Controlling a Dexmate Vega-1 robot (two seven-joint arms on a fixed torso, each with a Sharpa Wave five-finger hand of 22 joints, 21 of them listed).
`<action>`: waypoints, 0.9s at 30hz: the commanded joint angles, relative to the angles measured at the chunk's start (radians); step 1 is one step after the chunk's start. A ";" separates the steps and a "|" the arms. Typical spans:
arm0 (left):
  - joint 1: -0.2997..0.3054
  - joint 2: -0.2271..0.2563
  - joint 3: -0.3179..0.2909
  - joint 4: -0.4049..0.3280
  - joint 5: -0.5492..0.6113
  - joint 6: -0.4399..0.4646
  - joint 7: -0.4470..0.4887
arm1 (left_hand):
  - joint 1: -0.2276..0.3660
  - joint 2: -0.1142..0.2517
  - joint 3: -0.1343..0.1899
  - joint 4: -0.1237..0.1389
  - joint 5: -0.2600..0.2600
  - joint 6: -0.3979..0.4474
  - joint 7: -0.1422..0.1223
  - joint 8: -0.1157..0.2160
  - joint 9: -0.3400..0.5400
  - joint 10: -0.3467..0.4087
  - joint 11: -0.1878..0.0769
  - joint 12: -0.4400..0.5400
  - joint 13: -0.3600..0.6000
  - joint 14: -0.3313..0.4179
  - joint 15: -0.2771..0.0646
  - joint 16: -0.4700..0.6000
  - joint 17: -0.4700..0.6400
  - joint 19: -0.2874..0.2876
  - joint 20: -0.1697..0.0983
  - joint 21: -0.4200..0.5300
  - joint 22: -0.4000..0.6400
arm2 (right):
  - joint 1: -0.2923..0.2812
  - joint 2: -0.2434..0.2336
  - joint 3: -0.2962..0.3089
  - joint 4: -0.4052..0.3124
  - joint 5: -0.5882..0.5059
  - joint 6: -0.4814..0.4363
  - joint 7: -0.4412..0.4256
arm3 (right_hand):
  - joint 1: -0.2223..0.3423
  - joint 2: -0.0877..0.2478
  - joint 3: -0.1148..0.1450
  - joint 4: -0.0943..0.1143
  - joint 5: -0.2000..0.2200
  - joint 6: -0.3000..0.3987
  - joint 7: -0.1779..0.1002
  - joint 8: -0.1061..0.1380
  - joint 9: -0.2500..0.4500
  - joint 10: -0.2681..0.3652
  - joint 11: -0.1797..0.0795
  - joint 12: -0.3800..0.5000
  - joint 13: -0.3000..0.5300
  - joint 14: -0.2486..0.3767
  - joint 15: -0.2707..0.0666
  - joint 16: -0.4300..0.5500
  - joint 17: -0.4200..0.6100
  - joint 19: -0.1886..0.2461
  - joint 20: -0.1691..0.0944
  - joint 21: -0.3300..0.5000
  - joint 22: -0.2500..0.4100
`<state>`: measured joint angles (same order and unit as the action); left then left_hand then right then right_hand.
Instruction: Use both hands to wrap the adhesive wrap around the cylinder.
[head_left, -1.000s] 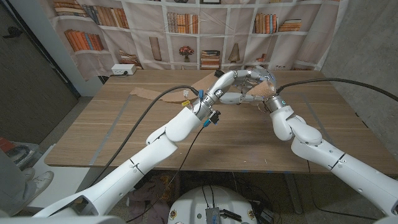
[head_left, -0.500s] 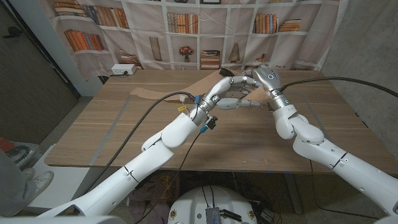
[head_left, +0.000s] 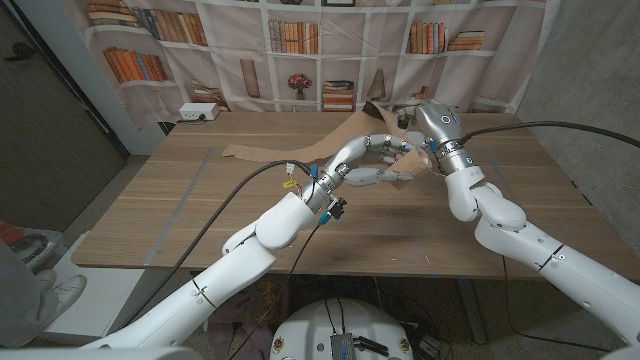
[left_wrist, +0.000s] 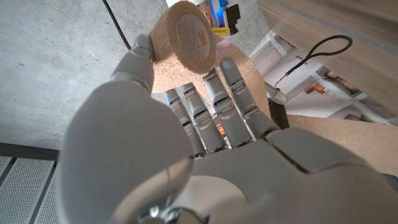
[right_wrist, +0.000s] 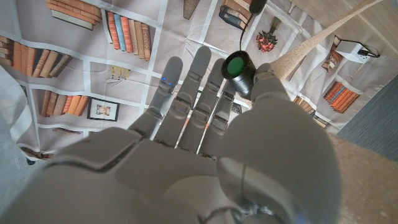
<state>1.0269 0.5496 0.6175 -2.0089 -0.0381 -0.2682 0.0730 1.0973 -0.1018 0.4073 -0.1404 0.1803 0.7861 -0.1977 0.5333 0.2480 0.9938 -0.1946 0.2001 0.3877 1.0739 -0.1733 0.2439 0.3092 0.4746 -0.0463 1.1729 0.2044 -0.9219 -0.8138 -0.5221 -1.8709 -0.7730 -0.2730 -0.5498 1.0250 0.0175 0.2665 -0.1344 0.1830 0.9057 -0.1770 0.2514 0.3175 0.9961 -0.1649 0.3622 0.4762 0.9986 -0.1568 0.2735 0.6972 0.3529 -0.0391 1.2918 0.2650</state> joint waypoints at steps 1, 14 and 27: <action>0.062 0.017 -0.019 -0.033 -0.021 0.049 0.054 | 0.175 0.183 0.002 0.005 0.008 0.109 0.106 0.010 0.006 0.001 -0.005 0.005 0.003 0.007 -0.067 0.006 0.002 -0.007 -0.095 0.008 0.000 | -0.030 -0.017 0.047 -0.025 0.037 -0.018 -0.035 | 0.113 0.125 0.002 0.005 0.008 0.034 -0.029 0.005 0.005 0.032 -0.025 0.002 0.002 0.009 -0.083 0.000 0.004 -0.002 -0.162 0.006 0.002; 0.108 0.013 -0.027 -0.053 -0.022 0.092 0.121 | 0.176 0.184 0.002 0.005 0.008 0.108 0.109 0.012 0.007 0.001 -0.005 0.004 0.002 0.008 -0.067 0.008 0.004 -0.008 -0.095 0.011 -0.002 | -0.050 -0.013 0.072 -0.034 0.063 -0.035 -0.068 | 0.114 0.125 0.002 0.005 0.007 0.035 -0.029 0.004 0.005 0.035 -0.025 0.002 0.003 0.012 -0.083 0.000 0.005 -0.001 -0.163 0.009 -0.001; 0.127 -0.005 -0.042 -0.035 -0.025 0.083 0.180 | 0.176 0.184 0.001 0.005 0.008 0.108 0.105 0.013 0.007 0.000 -0.004 0.005 0.004 0.009 -0.067 0.009 0.005 -0.010 -0.095 0.014 -0.003 | -0.069 -0.021 0.098 -0.040 0.087 -0.030 -0.101 | 0.116 0.125 0.002 0.004 0.007 0.035 -0.029 0.003 0.005 0.037 -0.025 0.001 0.003 0.013 -0.083 -0.001 0.006 -0.001 -0.163 0.012 -0.004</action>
<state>1.1351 0.5595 0.5846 -2.0581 -0.0588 -0.1828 0.2053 1.0973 -0.1018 0.4073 -0.1404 0.1812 0.7860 -0.1975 0.5404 0.2492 0.9936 -0.1946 0.1969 0.3869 1.0739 -0.1733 0.2480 0.3083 0.4653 -0.0478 1.1806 0.1999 -0.9754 -0.8271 -0.4437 -1.9034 -0.7041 -0.3045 -0.6279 1.0220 0.0205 0.2662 -0.1346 0.1851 0.9058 -0.1770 0.2468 0.3181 0.9976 -0.1635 0.3585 0.4755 1.0045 -0.1590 0.2735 0.7021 0.3530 -0.0392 1.2997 0.2599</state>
